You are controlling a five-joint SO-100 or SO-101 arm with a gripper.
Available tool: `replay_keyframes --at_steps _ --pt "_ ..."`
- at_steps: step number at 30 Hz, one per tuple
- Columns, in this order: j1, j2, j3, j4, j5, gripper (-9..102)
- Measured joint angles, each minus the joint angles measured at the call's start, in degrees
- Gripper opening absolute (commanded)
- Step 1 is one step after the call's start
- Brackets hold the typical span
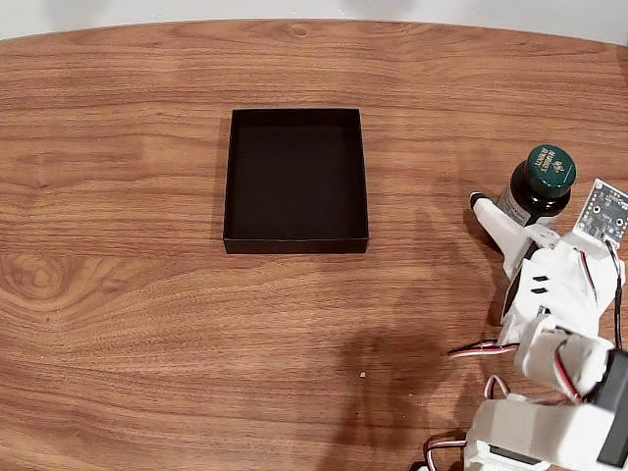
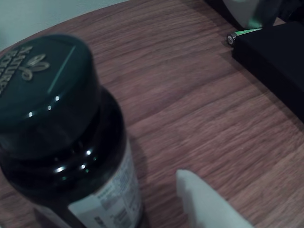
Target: Pick up the pill bottle and place it in the black box.
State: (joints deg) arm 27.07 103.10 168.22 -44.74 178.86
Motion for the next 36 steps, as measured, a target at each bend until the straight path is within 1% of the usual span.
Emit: replay_keyframes --at_steps 10,13,18,22,26,36 --pt "-3.3 -9.1 -5.8 -5.7 0.0 47" --pt "-4.0 -11.7 -7.3 -8.0 0.0 43" --pt "-5.0 -13.5 -8.0 -11.9 -2.1 32" --pt "-5.4 -13.5 -8.1 -13.4 -3.3 27" --pt "-7.1 -12.3 -6.4 -13.6 -3.3 23" --pt "-10.5 -1.6 0.8 -12.7 -3.9 23"
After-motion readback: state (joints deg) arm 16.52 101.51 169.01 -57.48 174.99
